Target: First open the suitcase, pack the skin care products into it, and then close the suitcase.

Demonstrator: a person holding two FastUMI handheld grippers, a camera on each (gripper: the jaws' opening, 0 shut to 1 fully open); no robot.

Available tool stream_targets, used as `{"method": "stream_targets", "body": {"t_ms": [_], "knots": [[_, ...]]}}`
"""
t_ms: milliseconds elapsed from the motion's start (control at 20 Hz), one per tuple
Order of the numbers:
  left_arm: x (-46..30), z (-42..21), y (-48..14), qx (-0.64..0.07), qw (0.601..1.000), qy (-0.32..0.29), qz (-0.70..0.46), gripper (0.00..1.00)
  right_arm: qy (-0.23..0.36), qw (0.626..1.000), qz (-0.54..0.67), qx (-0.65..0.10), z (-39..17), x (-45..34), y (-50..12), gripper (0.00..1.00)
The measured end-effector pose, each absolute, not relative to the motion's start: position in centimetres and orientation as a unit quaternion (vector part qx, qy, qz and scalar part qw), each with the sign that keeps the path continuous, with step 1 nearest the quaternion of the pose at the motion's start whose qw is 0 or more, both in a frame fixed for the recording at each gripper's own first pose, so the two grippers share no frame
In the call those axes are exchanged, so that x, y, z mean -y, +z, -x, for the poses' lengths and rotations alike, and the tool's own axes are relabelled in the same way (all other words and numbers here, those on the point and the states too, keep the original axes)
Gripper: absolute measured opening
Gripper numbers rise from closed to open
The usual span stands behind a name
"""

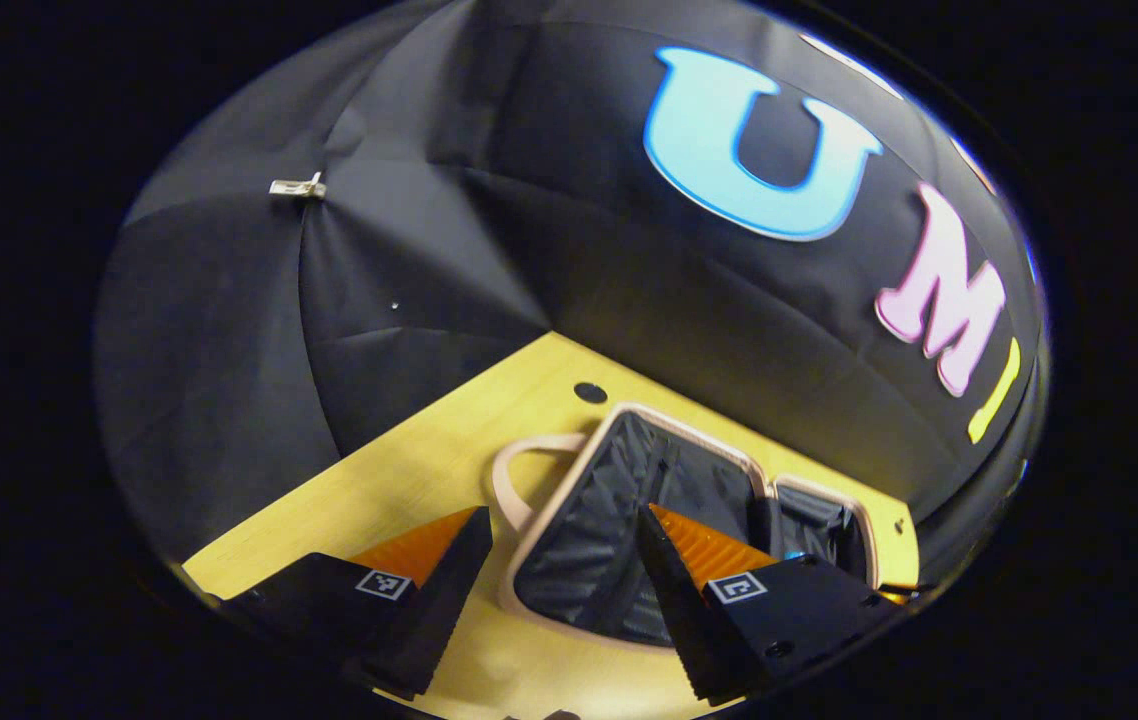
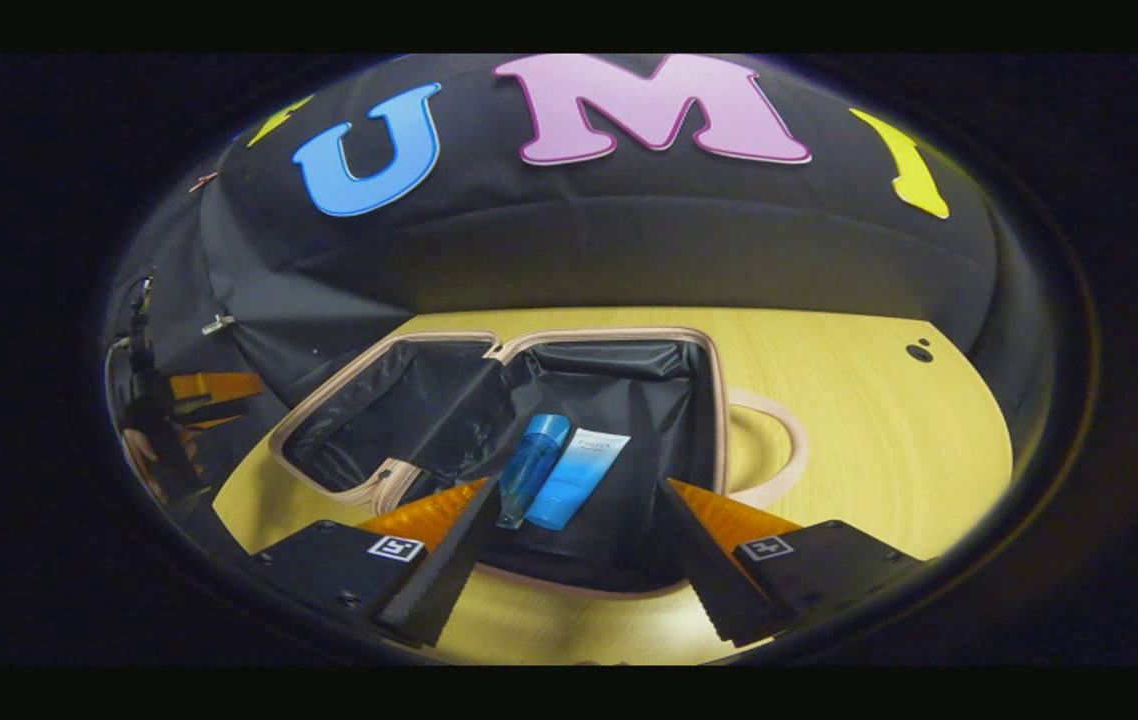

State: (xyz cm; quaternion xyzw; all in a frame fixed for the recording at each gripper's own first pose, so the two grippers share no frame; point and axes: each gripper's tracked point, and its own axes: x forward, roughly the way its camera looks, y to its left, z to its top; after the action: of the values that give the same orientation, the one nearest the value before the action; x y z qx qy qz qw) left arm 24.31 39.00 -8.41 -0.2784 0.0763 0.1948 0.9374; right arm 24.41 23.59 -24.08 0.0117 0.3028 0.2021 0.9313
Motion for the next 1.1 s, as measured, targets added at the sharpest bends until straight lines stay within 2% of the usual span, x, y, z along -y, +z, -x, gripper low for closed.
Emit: {"method": "stream_targets", "body": {"t_ms": [150,400,500,600,650,700,750,800,900,1000,1050,1100], "knots": [[-42.0,-27.3,-9.5,-0.070,0.923,0.194,0.325,0.92,0.206,0.926,-0.001,-0.315,-22.2,-22.0,-24.7,0.98],[-45.7,-31.1,-15.7,-0.141,0.898,0.211,0.359,0.91,0.228,0.917,0.016,-0.326,-18.5,-21.1,-24.6,0.98],[-45.2,-32.1,-16.2,-0.142,0.894,0.185,0.383,0.88,0.233,0.920,0.019,-0.314,-18.3,-21.1,-23.8,0.98],[-45.1,-32.8,-16.9,-0.147,0.886,0.171,0.405,0.77,0.232,0.924,0.019,-0.304,-18.0,-20.8,-23.0,0.98],[-45.1,-33.0,-17.4,-0.151,0.882,0.167,0.415,0.77,0.229,0.925,0.018,-0.302,-17.9,-20.4,-22.8,0.98],[-45.4,-33.0,-17.8,-0.156,0.877,0.170,0.422,0.70,0.225,0.926,0.017,-0.301,-17.9,-20.2,-22.8,0.98],[-45.2,-32.9,-18.0,-0.157,0.870,0.171,0.435,0.42,0.222,0.927,0.017,-0.301,-18.1,-19.8,-22.7,0.97],[-45.1,-33.4,-17.9,-0.151,0.869,0.166,0.441,0.18,0.218,0.927,0.016,-0.304,-18.2,-19.5,-22.7,0.98],[-45.1,-32.4,-16.0,-0.140,0.871,0.170,0.439,0.17,0.211,0.925,0.011,-0.317,-18.1,-18.7,-22.5,0.98],[-44.6,-31.0,-13.8,-0.148,0.884,0.190,0.400,0.12,0.207,0.925,0.002,-0.319,-18.1,-18.0,-20.7,0.98],[-44.3,-30.5,-11.8,-0.140,0.898,0.195,0.369,0.15,0.209,0.928,-0.002,-0.310,-18.3,-17.8,-19.3,0.98],[-43.5,-29.7,-9.4,-0.133,0.912,0.198,0.335,0.09,0.210,0.931,0.000,-0.299,-18.5,-17.3,-18.0,0.98]]}}
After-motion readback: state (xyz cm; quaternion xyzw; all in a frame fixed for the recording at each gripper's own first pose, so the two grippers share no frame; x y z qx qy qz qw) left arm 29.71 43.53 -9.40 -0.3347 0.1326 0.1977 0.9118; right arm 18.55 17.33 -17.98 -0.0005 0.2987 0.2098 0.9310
